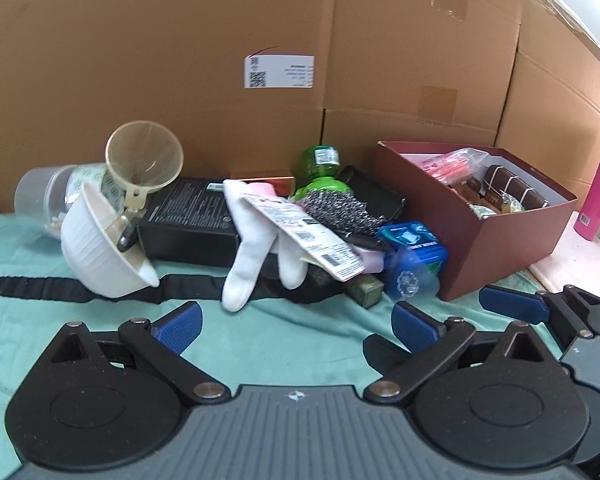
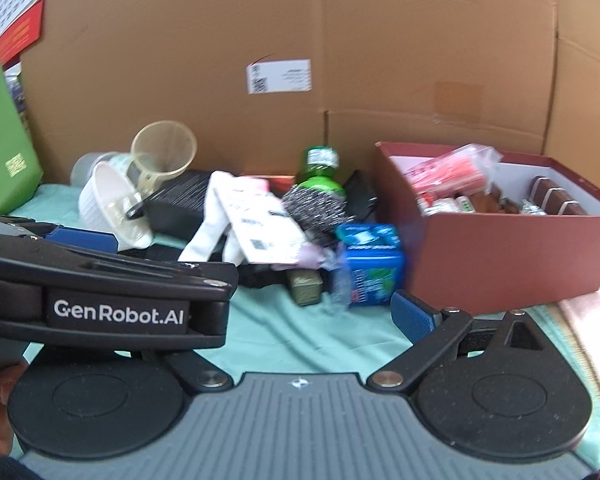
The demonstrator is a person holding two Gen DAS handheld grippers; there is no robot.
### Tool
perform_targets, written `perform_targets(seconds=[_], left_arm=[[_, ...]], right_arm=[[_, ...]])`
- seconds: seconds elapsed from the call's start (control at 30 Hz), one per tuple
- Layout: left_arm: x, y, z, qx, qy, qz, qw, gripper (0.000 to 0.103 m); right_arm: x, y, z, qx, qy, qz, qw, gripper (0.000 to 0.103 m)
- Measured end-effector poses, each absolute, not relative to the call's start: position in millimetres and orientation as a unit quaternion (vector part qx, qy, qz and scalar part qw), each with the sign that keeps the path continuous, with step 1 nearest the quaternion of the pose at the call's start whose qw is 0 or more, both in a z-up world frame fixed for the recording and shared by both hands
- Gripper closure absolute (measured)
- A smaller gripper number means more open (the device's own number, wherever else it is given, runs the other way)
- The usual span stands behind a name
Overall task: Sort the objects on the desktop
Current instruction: 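Move the left tool back toward the white gloves with tag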
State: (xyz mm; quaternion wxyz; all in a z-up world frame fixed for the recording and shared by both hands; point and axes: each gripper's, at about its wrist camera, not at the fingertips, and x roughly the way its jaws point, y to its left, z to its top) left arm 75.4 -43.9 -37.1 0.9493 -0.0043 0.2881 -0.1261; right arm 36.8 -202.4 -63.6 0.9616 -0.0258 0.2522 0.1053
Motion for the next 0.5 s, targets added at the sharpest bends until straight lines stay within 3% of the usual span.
perform_targets(seconds=[0.5], left_arm=[[106.0,8.0,-40.4,-0.035,0.298,-0.111,0.947,0.002]], right_arm=[[61.8,-173.5,-74.3,-0.055,0.248,0.146,0.956,0.008]])
